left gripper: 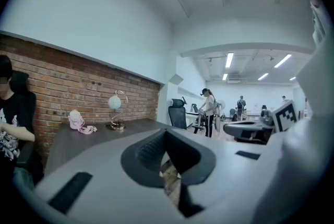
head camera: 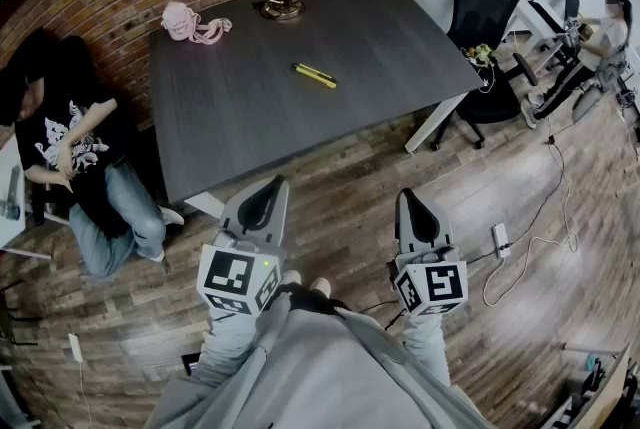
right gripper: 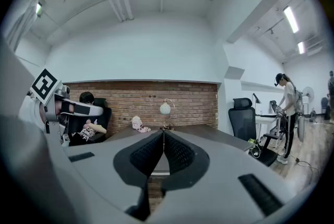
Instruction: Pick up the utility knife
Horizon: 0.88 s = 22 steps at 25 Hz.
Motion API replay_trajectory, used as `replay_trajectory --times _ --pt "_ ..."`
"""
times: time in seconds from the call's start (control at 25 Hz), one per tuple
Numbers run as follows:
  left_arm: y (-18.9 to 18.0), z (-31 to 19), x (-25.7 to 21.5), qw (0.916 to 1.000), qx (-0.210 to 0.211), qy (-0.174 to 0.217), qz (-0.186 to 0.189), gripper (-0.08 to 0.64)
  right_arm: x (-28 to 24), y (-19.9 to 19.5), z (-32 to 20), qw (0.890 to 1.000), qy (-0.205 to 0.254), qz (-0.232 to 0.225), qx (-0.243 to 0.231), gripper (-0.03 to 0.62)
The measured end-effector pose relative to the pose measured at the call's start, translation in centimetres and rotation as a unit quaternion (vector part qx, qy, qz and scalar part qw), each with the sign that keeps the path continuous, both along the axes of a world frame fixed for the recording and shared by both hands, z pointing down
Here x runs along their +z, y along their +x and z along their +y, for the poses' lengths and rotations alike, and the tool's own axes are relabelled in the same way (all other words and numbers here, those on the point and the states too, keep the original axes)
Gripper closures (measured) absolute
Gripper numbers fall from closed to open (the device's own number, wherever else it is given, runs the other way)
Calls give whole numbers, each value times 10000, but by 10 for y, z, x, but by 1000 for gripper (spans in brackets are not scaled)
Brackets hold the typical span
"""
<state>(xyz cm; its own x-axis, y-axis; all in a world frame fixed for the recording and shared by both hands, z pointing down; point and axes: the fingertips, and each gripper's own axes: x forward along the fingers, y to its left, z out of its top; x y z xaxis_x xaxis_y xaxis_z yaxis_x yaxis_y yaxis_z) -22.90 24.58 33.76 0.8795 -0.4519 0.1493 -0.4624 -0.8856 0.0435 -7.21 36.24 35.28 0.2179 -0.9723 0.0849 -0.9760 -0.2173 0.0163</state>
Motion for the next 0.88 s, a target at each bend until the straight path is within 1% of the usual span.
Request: replay_trajectory --times 0.24,0.4,0.64,0.88 --pt "6 3 1 9999 -90 25 -47 540 -1 11 4 9999 59 -63 -82 572" --pt "11 -12 9 9998 -149 -22 -93 541 10 21 -7 9998 26 -173 -38 572" --pt "38 -58 15 9999 -113 -43 -80 540 19 51 -45 9996 -28 -253 79 572" --pt "77 -128 10 10000 -26 -63 -54 541 12 87 -112 9996 -59 -239 157 572"
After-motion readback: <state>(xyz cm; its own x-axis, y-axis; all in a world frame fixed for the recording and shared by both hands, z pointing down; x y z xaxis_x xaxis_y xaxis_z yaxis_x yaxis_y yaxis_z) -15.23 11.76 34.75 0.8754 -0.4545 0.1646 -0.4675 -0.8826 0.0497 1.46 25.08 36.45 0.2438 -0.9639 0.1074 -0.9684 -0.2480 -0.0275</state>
